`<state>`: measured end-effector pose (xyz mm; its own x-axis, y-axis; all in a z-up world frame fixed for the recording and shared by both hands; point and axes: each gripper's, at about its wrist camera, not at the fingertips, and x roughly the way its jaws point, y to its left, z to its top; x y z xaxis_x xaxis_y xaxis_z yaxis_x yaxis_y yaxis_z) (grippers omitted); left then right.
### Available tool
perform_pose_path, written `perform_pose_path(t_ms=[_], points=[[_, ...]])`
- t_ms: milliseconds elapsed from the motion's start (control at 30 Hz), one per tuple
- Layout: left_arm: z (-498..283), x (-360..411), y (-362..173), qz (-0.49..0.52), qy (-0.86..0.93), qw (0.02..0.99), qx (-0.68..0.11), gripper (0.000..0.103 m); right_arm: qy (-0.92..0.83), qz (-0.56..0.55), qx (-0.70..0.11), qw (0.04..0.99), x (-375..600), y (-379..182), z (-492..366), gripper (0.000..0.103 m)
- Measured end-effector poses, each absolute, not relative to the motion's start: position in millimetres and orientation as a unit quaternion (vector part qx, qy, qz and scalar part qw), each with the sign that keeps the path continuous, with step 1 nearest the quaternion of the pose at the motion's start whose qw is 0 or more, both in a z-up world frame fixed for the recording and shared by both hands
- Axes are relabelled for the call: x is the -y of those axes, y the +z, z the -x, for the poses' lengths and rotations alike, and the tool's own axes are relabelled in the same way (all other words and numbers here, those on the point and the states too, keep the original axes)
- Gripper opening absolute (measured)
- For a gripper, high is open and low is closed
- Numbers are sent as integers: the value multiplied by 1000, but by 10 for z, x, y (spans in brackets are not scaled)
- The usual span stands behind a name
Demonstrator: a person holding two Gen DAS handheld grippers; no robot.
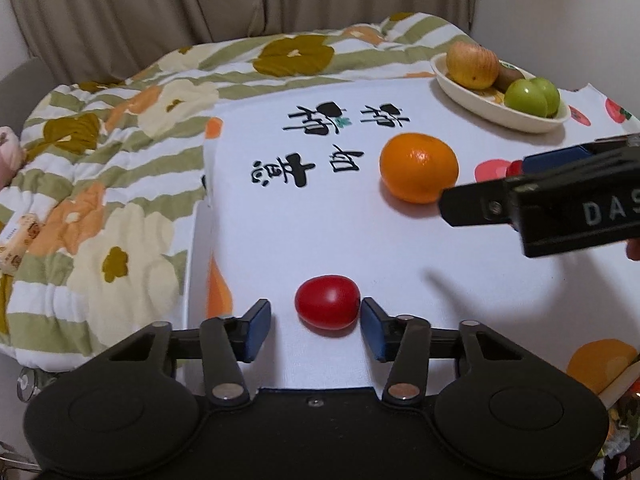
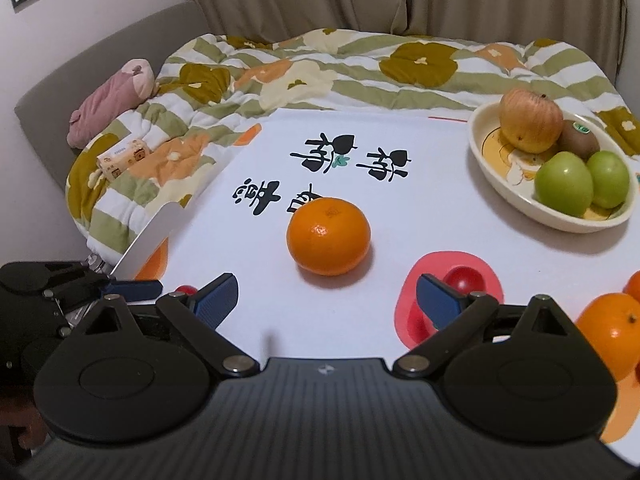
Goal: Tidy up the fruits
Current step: 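Grasp the red tomato with the left tool while the right tool grasps the orange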
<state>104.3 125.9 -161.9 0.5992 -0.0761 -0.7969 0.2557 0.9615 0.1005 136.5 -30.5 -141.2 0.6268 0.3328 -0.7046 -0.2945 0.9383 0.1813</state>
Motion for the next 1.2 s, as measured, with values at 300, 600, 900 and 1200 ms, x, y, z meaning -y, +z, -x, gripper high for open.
perform_pose_path(t_ms=[300,600,900,1200], points=[[-1100,-1268,-1635,-98,-115,889,-432,40,174,-21,-409,896,238,-1541,-1539,98],[-1108,-1286,-1634,-88,-115,890,-433,40,175,-12,-408,896,160,-1586,-1702,91],[-1130,-1330,-1635,-76,-103,893,-432,40,174,-11,-407,897,120,-1634,-1822,87],[-1151,-1377,-1624,-64,-76,896,-433,40,182,-5,-408,894,109,-1661,-1898,78]])
